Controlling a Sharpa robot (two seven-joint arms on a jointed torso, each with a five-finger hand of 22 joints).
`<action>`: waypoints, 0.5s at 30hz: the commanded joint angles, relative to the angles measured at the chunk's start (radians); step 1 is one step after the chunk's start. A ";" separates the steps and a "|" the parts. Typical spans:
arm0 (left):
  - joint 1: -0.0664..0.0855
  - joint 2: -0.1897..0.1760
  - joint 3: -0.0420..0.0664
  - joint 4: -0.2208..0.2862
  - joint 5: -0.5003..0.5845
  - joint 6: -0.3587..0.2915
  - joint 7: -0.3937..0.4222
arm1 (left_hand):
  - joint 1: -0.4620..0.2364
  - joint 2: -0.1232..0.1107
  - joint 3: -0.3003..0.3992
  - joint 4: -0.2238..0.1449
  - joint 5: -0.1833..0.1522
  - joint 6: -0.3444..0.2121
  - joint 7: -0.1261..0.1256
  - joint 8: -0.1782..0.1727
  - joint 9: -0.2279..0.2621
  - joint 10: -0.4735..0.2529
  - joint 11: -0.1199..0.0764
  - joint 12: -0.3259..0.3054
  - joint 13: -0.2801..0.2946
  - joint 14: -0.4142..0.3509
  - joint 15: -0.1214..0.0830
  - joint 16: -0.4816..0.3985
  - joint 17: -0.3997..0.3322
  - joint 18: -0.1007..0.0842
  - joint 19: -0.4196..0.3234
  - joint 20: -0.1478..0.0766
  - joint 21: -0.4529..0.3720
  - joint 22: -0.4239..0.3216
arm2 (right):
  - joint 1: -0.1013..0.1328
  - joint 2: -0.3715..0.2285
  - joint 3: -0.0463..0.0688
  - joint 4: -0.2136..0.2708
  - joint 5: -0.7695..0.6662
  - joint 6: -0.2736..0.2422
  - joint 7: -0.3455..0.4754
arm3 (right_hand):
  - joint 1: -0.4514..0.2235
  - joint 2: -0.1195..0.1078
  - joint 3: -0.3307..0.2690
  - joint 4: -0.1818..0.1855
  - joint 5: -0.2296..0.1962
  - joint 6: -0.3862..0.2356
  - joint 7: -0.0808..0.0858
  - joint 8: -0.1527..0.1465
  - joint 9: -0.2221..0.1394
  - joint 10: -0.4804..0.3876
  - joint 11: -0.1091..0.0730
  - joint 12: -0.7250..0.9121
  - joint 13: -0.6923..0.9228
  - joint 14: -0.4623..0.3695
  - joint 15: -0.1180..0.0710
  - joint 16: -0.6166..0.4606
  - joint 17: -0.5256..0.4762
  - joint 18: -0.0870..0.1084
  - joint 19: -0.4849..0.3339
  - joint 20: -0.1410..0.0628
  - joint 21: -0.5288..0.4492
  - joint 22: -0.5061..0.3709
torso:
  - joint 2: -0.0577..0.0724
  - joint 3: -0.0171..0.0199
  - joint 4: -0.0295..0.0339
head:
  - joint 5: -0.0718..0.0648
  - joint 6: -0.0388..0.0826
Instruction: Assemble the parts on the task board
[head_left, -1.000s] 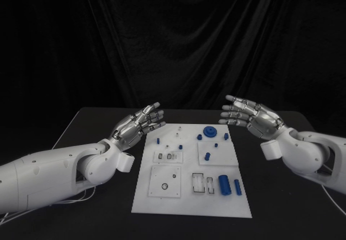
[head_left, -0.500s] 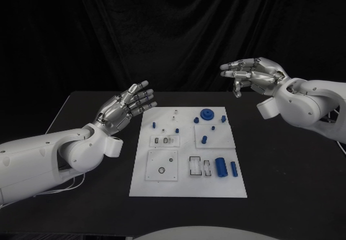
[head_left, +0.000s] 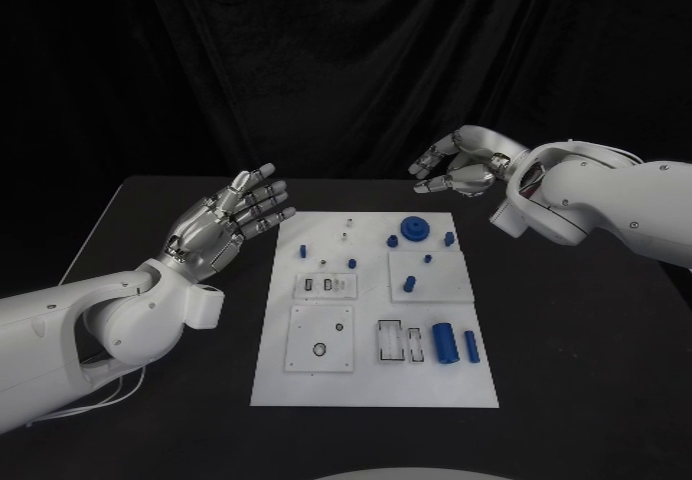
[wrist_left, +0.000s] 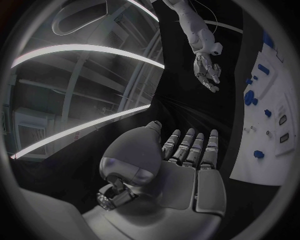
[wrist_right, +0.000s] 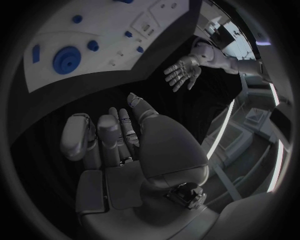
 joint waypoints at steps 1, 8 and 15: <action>0.005 -0.007 0.001 0.012 0.004 -0.006 0.286 | 0.009 -0.001 0.004 0.000 0.003 0.010 0.000 0.006 0.001 0.005 -0.004 0.004 0.001 0.005 -0.003 0.003 0.001 0.015 0.003 -0.002 0.003 0.000 | 0.003 0.005 0.001 0.011 -0.340 -0.039 -0.132 | -0.003 -0.015 0.009 0.003 -0.012 0.009 -0.005 -0.007 0.002 0.009 0.000 -0.009 -0.001 0.015 -0.001 0.012 0.034 -0.017 0.012 0.000 0.011 0.021 | 0.027 -0.0083 0.0048 | -0.003 0.007; 0.007 -0.025 0.001 0.028 0.004 -0.008 0.286 | 0.009 0.000 0.004 0.001 0.003 0.010 0.000 0.006 0.001 0.005 -0.004 0.005 0.001 0.005 -0.003 0.003 0.001 0.015 0.003 -0.002 0.003 0.000 | -0.004 0.007 0.001 0.045 -0.540 -0.026 -0.180 | -0.012 -0.031 0.011 0.010 -0.037 0.007 -0.019 -0.026 0.002 0.020 -0.004 -0.026 0.000 0.040 -0.005 0.035 0.102 -0.021 0.024 -0.003 0.023 0.047 | 0.047 -0.0125 0.0109 | -0.013 0.005; 0.007 -0.035 0.001 0.041 0.004 -0.006 0.281 | 0.010 0.001 0.005 0.001 0.007 0.008 0.002 0.006 0.001 0.005 -0.001 0.007 0.002 0.004 -0.003 0.003 0.000 0.015 0.002 -0.002 0.002 0.000 | -0.015 0.002 0.001 0.073 -0.629 0.013 -0.203 | -0.017 -0.041 0.010 0.015 -0.054 0.005 -0.023 -0.036 0.003 0.021 -0.005 -0.037 0.000 0.042 -0.005 0.036 0.111 -0.022 0.024 -0.004 0.025 0.050 | 0.067 -0.0120 0.0188 | -0.020 0.012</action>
